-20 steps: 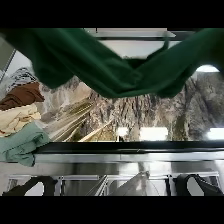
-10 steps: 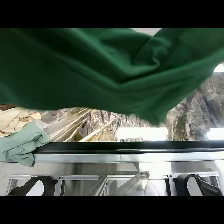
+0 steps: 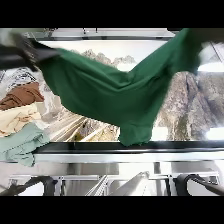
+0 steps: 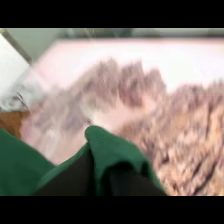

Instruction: Fold the shirts.

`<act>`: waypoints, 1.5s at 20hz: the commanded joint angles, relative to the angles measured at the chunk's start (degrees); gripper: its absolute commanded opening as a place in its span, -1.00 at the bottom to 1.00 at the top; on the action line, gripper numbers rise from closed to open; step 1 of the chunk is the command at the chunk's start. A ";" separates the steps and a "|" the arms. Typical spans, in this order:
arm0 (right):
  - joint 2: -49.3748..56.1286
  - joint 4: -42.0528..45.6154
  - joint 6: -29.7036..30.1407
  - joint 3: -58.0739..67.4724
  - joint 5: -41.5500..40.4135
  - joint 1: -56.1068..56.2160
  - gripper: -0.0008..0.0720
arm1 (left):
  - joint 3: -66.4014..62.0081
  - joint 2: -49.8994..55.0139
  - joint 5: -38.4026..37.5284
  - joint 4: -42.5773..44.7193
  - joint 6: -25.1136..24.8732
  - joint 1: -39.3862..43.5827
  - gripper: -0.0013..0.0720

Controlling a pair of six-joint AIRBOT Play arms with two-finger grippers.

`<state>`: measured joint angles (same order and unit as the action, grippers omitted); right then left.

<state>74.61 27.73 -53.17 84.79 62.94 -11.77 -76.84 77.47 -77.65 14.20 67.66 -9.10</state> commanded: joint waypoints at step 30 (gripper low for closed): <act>-8.46 8.11 -9.46 -53.92 13.99 -18.34 0.21 | -7.15 33.27 -5.38 44.19 1.38 -2.91 0.11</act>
<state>67.70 35.40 -59.94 35.75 80.23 -30.11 -83.77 109.45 -82.52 57.49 70.52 -14.59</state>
